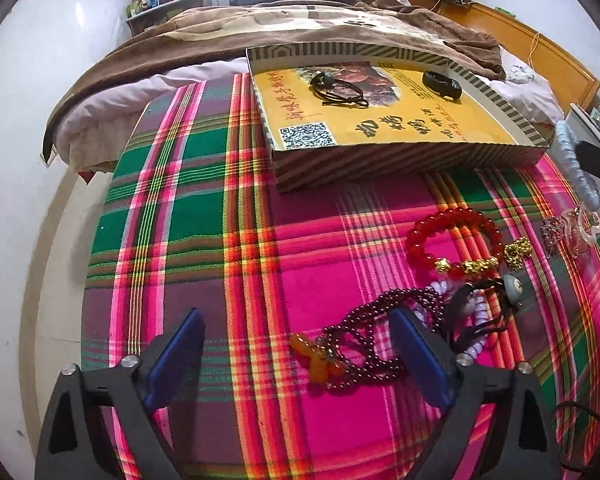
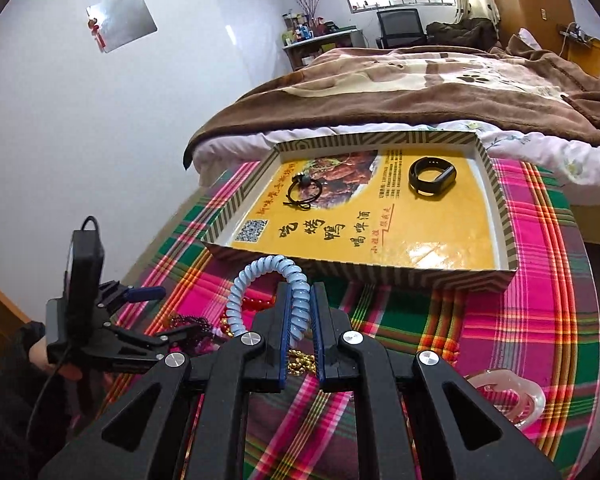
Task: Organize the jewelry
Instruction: 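Grasp the brown bead bracelet with the left tool while the right tool holds the coil, then carry the brown bead bracelet and blue coil over the yellow tray with both tools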
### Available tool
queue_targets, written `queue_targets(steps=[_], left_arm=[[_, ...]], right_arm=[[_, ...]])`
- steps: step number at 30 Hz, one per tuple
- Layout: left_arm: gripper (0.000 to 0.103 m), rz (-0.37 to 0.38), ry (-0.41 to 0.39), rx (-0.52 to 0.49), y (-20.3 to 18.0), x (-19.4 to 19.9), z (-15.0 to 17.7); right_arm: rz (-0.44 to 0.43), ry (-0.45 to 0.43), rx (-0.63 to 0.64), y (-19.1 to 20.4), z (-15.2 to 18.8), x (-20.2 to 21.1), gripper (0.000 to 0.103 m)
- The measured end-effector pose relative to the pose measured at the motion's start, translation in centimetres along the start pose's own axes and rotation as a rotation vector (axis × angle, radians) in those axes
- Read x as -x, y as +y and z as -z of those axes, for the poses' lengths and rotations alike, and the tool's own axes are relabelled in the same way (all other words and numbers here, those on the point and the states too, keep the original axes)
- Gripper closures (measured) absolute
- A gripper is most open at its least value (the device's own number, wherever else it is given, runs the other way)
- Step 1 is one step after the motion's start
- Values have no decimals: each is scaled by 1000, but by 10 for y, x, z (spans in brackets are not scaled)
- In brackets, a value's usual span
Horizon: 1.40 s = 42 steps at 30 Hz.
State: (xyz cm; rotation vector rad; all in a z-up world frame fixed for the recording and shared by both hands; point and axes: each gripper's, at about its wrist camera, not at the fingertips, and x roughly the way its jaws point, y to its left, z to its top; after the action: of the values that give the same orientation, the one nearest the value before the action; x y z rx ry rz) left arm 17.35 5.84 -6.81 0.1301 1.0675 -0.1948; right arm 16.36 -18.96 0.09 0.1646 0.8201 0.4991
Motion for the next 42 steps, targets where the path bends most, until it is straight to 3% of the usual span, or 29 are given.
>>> queue_targets(steps=[3,4,6,8,10,12,18,23,42], left_arm=[[9,7,1,-8,-1,0,0],[16,15,-6,-16,-2,2,0],[37,37,-25,-45,-8,7,2],[73,54,-37,-71,-16,11,2],[89,60,-44,-78,-20,13,2],[94,67,-47,-55,-18,14,1],[94,78,-71,-8,-17,23,4],[95,102,-136,31,-12,46,2],[95,115,-291,29,-22,107,-35]], right_arm=[[-4,-4,-7,-1,1,1,93],[-9,-5,-13,-2,2,1,93],[-11,-3,-18,-2,3,0,93],[-11,2,-22,-1,5,-1,93],[-10,5,-22,-2,5,-1,93],[-7,2,-24,-1,6,1,93],[3,-13,-28,-3,5,8,93],[2,-28,-26,0,6,15,93],[46,-100,-29,-3,-15,40,93]])
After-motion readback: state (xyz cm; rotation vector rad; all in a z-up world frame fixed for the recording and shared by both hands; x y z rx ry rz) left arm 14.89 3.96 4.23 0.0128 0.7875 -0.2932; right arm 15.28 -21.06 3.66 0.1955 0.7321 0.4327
